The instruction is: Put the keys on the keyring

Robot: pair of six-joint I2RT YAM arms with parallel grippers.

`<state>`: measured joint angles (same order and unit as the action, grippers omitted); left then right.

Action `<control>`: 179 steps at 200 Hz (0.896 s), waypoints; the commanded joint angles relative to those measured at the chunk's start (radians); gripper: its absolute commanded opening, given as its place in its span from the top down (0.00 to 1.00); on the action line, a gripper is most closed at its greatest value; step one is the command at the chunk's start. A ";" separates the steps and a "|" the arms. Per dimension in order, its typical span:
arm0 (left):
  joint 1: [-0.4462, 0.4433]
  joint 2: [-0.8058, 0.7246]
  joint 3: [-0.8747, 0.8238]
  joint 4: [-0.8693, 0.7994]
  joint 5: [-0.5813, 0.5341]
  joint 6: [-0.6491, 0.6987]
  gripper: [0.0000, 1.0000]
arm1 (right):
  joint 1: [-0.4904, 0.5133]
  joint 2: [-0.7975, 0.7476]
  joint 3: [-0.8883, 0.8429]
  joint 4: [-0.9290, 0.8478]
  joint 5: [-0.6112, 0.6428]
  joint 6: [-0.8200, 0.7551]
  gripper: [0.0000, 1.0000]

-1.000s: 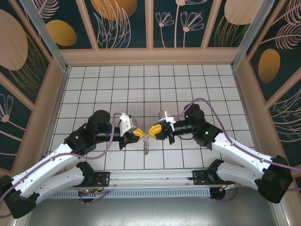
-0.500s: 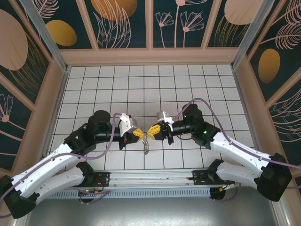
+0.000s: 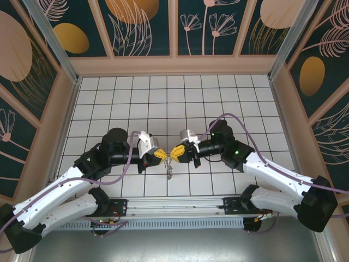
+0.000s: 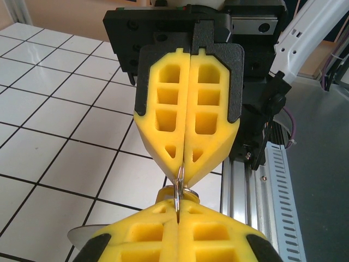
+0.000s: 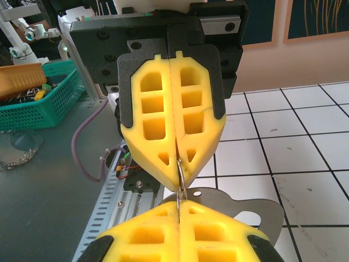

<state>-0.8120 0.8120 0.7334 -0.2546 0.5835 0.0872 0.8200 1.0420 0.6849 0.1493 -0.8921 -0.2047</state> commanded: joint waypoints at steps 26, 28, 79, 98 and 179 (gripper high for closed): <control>-0.006 -0.013 0.032 0.067 0.024 0.021 1.00 | 0.019 -0.026 0.029 -0.010 -0.019 -0.025 1.00; -0.004 -0.013 0.031 0.067 0.024 0.022 1.00 | 0.019 -0.028 0.027 -0.011 -0.019 -0.025 1.00; -0.005 -0.010 0.031 0.067 0.035 0.022 1.00 | 0.021 -0.061 0.007 -0.010 -0.018 -0.074 1.00; -0.005 -0.011 0.029 0.066 0.035 0.020 1.00 | 0.021 -0.066 0.005 -0.027 -0.009 -0.100 1.00; -0.005 -0.008 0.032 0.076 0.055 0.016 1.00 | 0.061 -0.135 -0.061 0.022 0.123 -0.175 1.00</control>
<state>-0.8139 0.8082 0.7341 -0.2211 0.6212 0.0872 0.8471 0.9531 0.6624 0.1215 -0.8288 -0.3359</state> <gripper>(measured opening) 0.044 0.049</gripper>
